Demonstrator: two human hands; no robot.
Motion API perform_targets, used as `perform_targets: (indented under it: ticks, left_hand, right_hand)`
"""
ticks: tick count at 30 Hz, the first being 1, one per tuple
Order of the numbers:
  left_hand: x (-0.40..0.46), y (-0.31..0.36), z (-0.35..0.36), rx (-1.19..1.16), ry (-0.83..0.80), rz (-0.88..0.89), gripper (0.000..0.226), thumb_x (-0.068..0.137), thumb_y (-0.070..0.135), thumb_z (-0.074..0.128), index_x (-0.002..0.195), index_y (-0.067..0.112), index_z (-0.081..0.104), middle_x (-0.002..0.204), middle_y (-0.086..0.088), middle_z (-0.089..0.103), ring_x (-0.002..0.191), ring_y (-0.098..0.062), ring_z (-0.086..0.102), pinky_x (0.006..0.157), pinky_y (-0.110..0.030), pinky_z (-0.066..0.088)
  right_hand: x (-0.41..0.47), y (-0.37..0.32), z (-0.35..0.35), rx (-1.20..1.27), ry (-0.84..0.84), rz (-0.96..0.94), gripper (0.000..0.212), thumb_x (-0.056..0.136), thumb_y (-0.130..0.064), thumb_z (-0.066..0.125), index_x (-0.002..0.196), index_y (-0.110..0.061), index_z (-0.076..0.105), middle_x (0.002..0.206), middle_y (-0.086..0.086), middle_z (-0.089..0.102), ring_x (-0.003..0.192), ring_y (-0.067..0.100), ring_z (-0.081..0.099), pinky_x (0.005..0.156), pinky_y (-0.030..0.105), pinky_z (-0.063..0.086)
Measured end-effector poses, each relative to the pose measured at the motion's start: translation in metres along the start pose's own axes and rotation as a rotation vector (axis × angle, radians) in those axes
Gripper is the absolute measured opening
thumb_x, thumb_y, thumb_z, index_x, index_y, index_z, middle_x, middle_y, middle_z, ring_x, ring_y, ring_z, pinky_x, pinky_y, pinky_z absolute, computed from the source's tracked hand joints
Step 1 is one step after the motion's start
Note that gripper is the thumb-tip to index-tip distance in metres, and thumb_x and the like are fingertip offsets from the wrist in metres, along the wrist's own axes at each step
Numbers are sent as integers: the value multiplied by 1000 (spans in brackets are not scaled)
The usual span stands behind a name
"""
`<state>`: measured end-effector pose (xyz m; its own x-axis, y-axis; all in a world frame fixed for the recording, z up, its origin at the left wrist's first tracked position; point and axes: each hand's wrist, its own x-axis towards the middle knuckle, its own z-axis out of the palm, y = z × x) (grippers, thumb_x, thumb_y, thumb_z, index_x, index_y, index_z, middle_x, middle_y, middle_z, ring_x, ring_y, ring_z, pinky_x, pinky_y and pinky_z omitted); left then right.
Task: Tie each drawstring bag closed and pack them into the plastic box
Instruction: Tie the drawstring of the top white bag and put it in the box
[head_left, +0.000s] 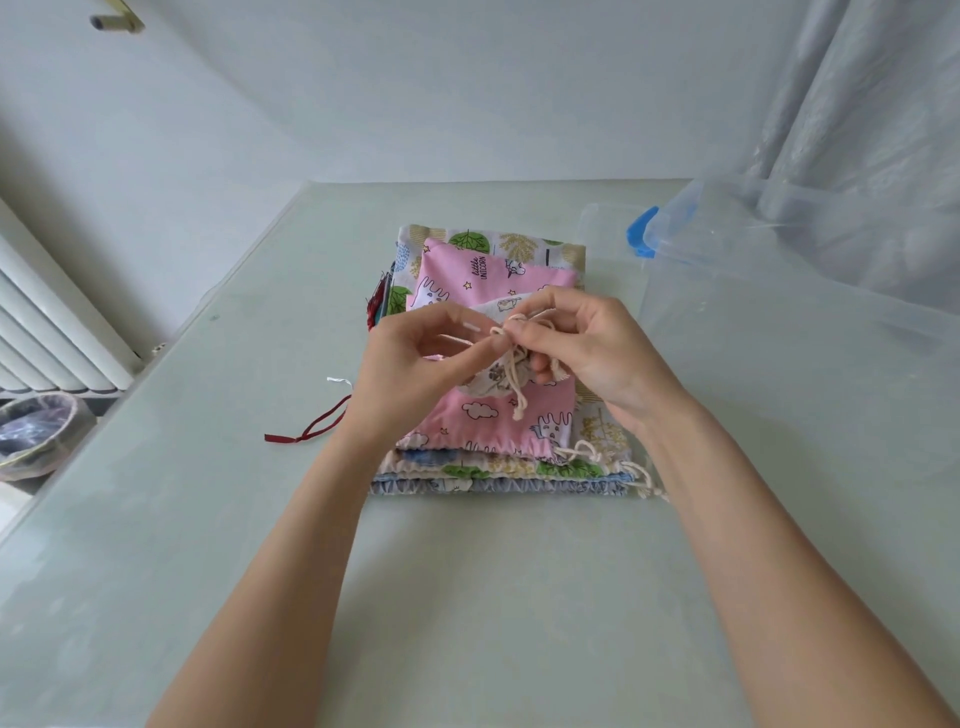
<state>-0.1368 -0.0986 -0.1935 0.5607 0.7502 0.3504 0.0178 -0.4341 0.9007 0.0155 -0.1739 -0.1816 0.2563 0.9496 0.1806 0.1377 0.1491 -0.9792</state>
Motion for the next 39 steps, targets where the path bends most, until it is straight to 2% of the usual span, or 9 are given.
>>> perform_targets:
  ticks: [6,15,18,22,26,29,32,36,39]
  left_hand:
    - [2,1,2,-2,-20,4,12,87,18,63,80,9,65,61,14,65,56,-1,59,56,-17,50]
    - [1,-1,7,-145,26,-75,17,95,17,53,80,17,60,67,2,54,61,-9,49,58,-27,43]
    - [0,2,7,-167,-1,-53,5,90,20,60,90,15,61,72,9,61,61,-7,55,58,-33,49]
    - [0,4,2,-81,2,-37,16,80,23,68,91,11,66,73,11,66,63,-7,63,60,-31,56]
    - [2,-2,-2,145,41,58,5,83,13,68,80,12,66,64,14,62,63,-6,61,56,-30,56]
    - [3,-4,-1,203,44,87,5,81,17,62,77,16,61,64,18,60,64,-3,56,53,-29,52]
    - [1,0,2,-39,5,-2,11,90,8,58,81,14,57,69,14,57,64,-5,55,49,-23,48]
    - [0,5,1,-222,-41,-42,4,90,10,59,91,13,57,81,2,58,70,-10,60,63,-23,53]
    - [0,1,3,-63,-40,-17,45,71,19,78,110,20,54,92,3,57,74,-9,61,71,-23,55]
  right_hand:
    - [-1,-2,1,31,-19,-16,6,84,-6,65,85,-11,69,68,-5,67,52,6,51,47,18,43]
    - [2,2,5,-58,15,-19,9,84,-6,65,83,-15,65,58,-7,63,49,5,55,44,17,39]
    - [2,3,5,-69,31,-12,3,85,-8,65,88,-10,65,63,-1,60,47,3,50,43,14,37]
    - [2,4,5,-117,42,-61,6,85,-6,64,86,-12,66,66,-3,63,47,3,52,46,11,40]
    - [3,8,7,-276,33,-129,2,86,-13,65,88,-14,64,63,-12,66,51,7,58,57,21,50]
    - [3,11,10,-397,35,-134,6,86,-19,65,91,-15,63,73,-10,70,69,11,68,71,36,56]
    - [3,9,9,-331,9,-119,3,87,-16,64,89,-17,63,73,-11,68,67,4,66,65,24,54]
    - [2,3,5,-173,17,-79,5,85,-8,65,88,-12,62,70,-8,65,51,0,55,51,10,42]
    - [3,6,7,-137,63,-50,7,85,-8,66,84,-14,61,71,-4,64,51,0,56,49,10,41]
